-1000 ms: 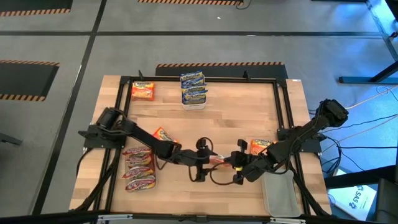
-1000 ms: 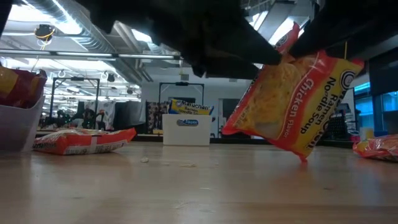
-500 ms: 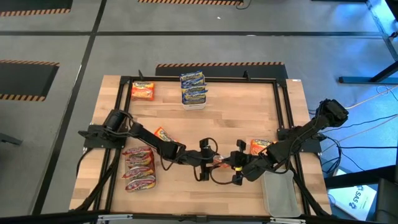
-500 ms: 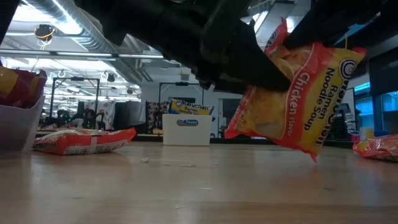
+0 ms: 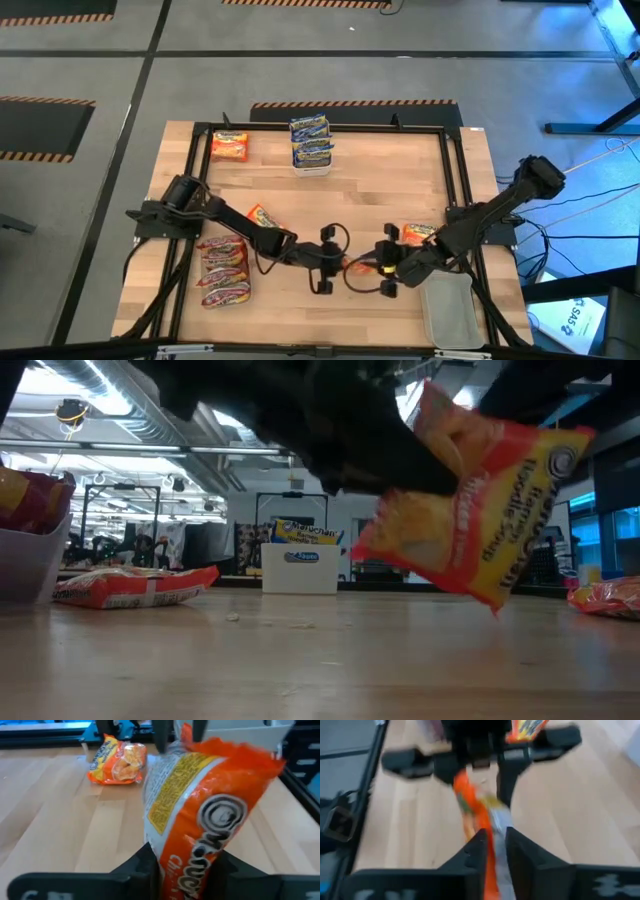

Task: Sort Maruchan noodles
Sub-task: Put the orange noodle pack into the gray bin

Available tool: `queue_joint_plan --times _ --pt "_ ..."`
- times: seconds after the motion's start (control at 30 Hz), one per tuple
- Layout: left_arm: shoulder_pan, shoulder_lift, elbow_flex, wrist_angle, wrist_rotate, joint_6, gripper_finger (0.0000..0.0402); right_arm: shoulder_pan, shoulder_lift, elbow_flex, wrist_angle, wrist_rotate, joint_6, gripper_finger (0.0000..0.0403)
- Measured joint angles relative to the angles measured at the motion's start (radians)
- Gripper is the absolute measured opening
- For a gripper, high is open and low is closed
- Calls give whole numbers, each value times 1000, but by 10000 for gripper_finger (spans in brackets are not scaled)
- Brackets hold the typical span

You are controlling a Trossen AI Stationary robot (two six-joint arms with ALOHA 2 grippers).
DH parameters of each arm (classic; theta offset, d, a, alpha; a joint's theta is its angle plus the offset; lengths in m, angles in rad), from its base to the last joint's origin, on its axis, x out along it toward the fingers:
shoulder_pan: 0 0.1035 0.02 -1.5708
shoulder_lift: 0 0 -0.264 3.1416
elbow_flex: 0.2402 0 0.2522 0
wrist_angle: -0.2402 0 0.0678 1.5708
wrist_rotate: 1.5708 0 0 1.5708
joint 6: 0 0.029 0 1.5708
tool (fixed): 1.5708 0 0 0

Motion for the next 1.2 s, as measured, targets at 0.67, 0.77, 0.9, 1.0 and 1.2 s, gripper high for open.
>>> queue_joint_plan --times 0.67,0.77,0.9,1.0,1.2 --pt "-7 -287 -456 663 87 -9 86 145 -113 -278 532 274 -214 229" --pt "-9 -286 -463 666 85 -8 86 120 -99 -342 817 258 -331 230" --pt "-8 -287 -452 667 83 -1 86 52 -85 -353 908 181 -376 230" --pt "-8 -286 -452 658 84 1 86 8 -85 -337 915 113 -353 230" --pt "-8 -286 -452 650 84 9 86 -68 -83 -327 912 -33 -344 231"
